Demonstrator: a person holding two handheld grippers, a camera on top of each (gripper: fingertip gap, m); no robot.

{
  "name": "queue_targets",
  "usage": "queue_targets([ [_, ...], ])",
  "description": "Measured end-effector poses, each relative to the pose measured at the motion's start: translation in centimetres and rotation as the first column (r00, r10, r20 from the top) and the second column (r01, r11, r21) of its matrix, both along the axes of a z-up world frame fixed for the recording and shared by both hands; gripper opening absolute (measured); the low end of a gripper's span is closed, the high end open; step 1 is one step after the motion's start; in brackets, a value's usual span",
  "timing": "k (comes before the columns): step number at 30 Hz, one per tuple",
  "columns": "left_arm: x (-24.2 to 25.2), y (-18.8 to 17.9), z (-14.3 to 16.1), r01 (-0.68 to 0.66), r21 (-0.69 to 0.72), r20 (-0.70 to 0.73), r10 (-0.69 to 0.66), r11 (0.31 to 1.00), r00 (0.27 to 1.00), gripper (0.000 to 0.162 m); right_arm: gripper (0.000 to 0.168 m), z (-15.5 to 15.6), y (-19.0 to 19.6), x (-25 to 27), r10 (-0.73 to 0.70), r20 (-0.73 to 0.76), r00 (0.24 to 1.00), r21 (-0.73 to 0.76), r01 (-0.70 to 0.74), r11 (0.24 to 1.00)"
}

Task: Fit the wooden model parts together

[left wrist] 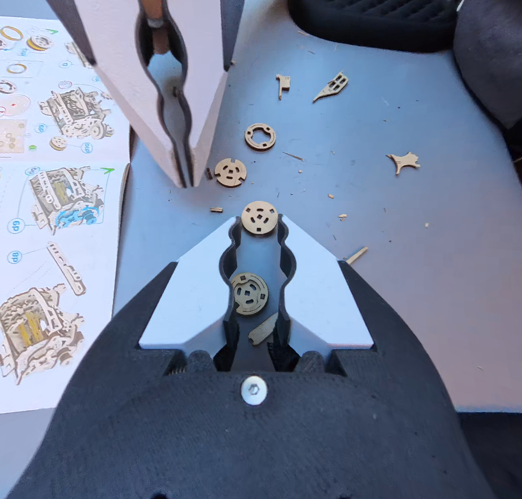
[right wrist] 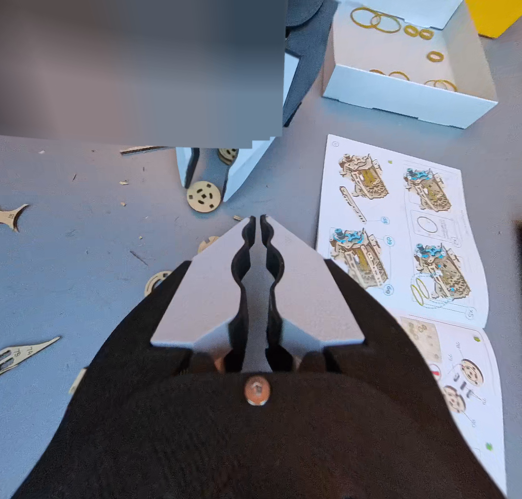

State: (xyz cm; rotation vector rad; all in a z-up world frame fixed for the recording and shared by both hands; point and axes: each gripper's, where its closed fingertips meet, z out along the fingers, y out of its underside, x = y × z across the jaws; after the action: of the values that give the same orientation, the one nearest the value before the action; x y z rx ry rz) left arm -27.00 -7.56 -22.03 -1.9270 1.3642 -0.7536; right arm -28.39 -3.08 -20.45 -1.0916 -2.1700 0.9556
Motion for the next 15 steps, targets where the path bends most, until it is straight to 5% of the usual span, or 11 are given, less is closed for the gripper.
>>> queue_targets([
  [7, -1.5, 0.5, 1.9, -0.049, 0.034, 0.054, 0.047, 0.998, 0.997, 0.027, 0.015, -0.8, 2.1, 3.2, -0.04, 0.07, 0.997, 0.029, 0.038, 0.999],
  [15, -2.1, 1.8, 2.8, -0.117, 0.097, 0.069, 0.111, 0.988, 0.991, 0.02, 0.016, 1.9, 6.6, 8.0, -0.234, 0.071, 0.97, 0.17, 0.219, 0.961],
])
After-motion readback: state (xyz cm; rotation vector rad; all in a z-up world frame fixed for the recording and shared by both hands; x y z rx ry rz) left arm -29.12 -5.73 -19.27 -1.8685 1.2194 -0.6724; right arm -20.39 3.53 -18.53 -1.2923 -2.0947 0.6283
